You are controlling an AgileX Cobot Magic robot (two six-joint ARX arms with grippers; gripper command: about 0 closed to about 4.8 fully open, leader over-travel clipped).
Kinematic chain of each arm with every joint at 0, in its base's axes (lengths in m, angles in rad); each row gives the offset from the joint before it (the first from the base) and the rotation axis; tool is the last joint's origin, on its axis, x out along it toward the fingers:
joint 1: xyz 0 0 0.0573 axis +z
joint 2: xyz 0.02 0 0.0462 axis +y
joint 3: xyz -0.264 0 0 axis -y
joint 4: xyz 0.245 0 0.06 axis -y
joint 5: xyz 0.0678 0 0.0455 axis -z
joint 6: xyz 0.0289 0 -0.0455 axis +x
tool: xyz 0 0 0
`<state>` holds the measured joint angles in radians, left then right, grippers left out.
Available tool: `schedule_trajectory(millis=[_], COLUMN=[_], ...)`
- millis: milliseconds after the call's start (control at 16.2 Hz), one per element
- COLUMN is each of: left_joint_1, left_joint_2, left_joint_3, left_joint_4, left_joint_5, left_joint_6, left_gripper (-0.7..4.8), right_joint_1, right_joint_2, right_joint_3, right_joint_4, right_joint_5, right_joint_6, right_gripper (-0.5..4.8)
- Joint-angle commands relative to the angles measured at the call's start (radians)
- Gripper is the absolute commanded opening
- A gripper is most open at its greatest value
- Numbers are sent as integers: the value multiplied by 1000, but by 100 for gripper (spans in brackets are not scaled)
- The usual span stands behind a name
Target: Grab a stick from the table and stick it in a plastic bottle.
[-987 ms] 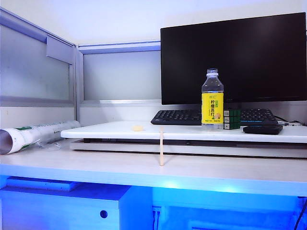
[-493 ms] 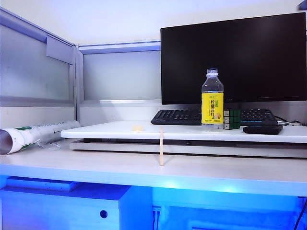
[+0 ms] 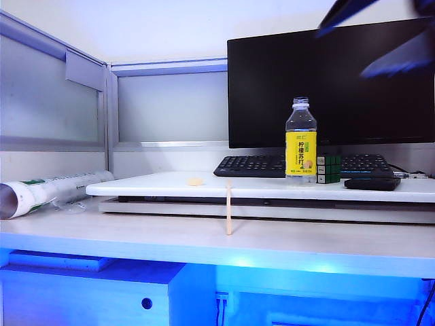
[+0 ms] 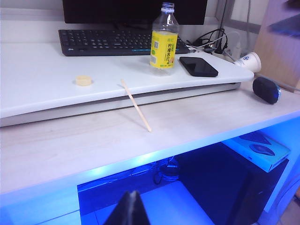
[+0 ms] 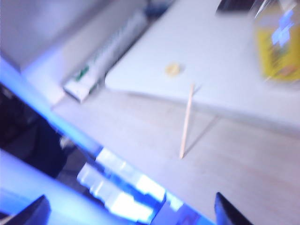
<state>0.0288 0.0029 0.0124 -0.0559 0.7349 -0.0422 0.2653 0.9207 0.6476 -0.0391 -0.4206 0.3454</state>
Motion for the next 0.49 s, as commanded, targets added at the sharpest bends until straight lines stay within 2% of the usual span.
schedule_trajectory(millis=[62, 432, 493], left_joint_1=[0, 0, 1], left_joint_2=[0, 0, 0], left_joint_3=[2, 2, 2], left_joint_4=[17, 81, 108], left_joint_5=[10, 10, 6], left_joint_6=[0, -22, -22], left_gripper=[-5, -5, -5], right_joint_1=[55, 86, 100], right_joint_2=[238, 587, 718], right_joint_3=[80, 294, 381], right_joint_4=[75, 99, 103], right_joint_5=[3, 3, 3], right_joint_6=[11, 56, 66], right_gripper=[479, 479, 479])
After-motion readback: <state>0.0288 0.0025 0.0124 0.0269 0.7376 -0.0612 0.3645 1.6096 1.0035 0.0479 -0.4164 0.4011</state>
